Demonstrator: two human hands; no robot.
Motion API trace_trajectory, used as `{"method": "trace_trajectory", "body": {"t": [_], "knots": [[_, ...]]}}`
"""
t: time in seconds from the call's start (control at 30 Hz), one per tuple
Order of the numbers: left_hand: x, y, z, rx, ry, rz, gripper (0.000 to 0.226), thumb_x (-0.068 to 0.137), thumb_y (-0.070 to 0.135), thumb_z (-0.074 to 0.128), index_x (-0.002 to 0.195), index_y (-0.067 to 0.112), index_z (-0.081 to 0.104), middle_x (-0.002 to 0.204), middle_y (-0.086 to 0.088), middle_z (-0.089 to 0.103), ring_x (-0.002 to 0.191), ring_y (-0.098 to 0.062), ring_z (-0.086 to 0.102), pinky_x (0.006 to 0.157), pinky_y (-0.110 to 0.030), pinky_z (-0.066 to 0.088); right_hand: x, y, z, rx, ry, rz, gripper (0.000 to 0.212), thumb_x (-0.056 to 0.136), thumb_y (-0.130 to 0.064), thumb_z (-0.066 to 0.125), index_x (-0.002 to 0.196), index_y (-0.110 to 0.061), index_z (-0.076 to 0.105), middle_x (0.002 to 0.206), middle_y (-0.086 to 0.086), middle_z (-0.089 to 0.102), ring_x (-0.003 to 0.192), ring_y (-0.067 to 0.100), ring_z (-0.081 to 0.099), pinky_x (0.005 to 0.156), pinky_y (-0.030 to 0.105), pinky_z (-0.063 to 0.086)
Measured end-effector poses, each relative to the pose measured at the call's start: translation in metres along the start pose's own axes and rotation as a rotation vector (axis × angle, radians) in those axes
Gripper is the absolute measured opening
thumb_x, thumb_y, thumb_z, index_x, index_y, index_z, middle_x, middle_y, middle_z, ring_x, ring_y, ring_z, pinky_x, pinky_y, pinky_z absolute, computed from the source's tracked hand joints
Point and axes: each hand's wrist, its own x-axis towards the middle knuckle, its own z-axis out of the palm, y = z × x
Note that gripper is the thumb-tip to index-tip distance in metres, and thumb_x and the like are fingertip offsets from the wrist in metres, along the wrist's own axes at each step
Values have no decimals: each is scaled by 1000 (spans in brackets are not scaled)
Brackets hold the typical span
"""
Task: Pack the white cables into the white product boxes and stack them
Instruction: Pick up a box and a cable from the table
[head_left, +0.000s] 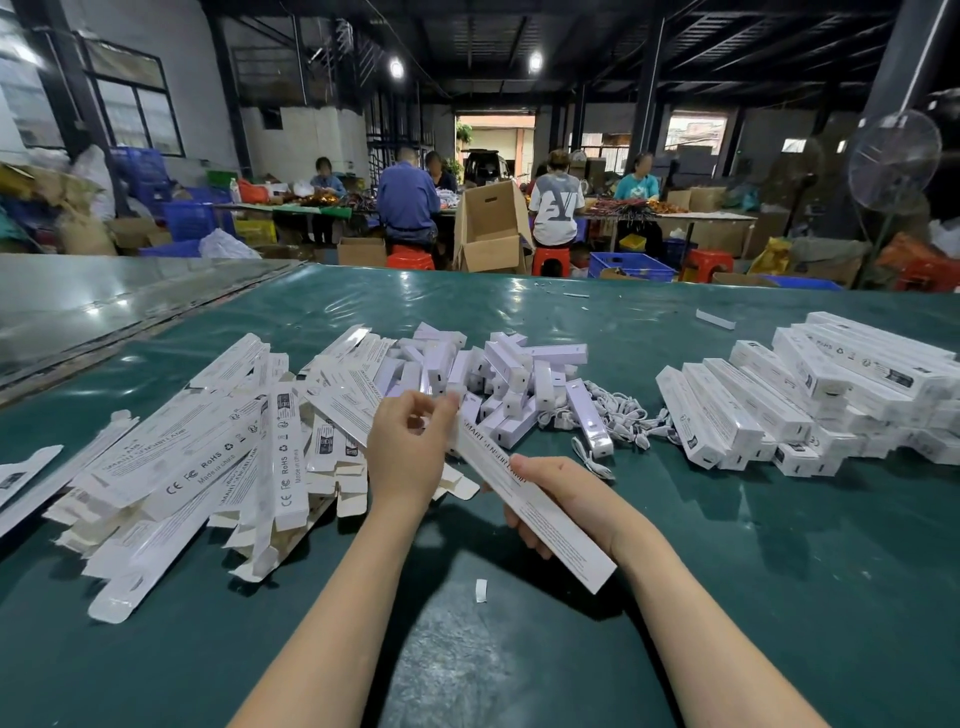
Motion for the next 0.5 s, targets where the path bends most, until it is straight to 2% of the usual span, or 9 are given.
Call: {"method": "trace_trajectory", "body": {"t": [0.07,0.13,0.2,0.23,0.3,0.37,0.4,0.43,0.5], "knots": [[-2,1,4,-20,-147,-31,27,88,39,52,68,22,59,93,1,53,79,-5,52,67,-9,35,1,1,-3,35,28,11,41,91,-38,46,101,-1,60,57,5,60,41,15,52,37,21,42],[-5,2,8,-61,-246,-38,19,89,36,53,76,25,61,101,1,52,83,-5,53,76,-16,41,1,1,-3,87,52,2,50,83,-43,50,103,2,59,56,6,59,40,16,51,37,21,41],[-8,3,11,-53,-281,-42,9,88,34,57,96,31,56,109,1,49,86,-8,54,82,-25,45,3,2,-1,149,106,-42,48,73,-47,55,94,-4,59,55,7,57,39,17,51,36,21,41],[-11,4,14,-30,-310,-42,27,87,33,58,112,30,50,112,1,48,90,-11,55,85,-29,45,3,2,1,176,142,-73,39,74,-44,56,89,-8,58,55,7,57,38,17,51,36,20,41],[-18,4,22,-12,-391,-76,63,87,34,57,140,26,24,109,5,51,96,-14,56,90,-34,46,6,3,5,208,236,-123,19,85,-32,56,87,-13,53,58,5,57,40,15,52,37,20,41],[-25,5,29,-20,-457,-103,81,89,36,54,147,25,-2,98,13,55,95,-13,58,92,-39,47,10,4,7,219,369,-148,14,94,-25,50,84,-15,50,64,3,55,44,10,51,43,20,41],[-27,3,32,-10,-476,-100,85,89,39,53,147,24,-7,99,15,56,94,-11,58,91,-37,47,11,6,8,222,423,-150,16,95,-25,48,82,-15,49,64,2,55,44,8,50,43,19,40],[-28,3,34,24,-500,-88,87,87,44,54,147,24,-6,104,14,57,96,-9,57,90,-33,45,12,6,10,239,444,-142,18,96,-24,46,81,-14,48,62,0,55,44,7,51,44,18,41],[-28,4,34,94,-544,-53,88,76,54,57,145,24,10,115,14,57,101,-8,56,84,-23,42,13,3,13,277,400,-149,21,97,-21,43,81,-15,54,63,-3,61,50,7,56,49,20,44]]}}
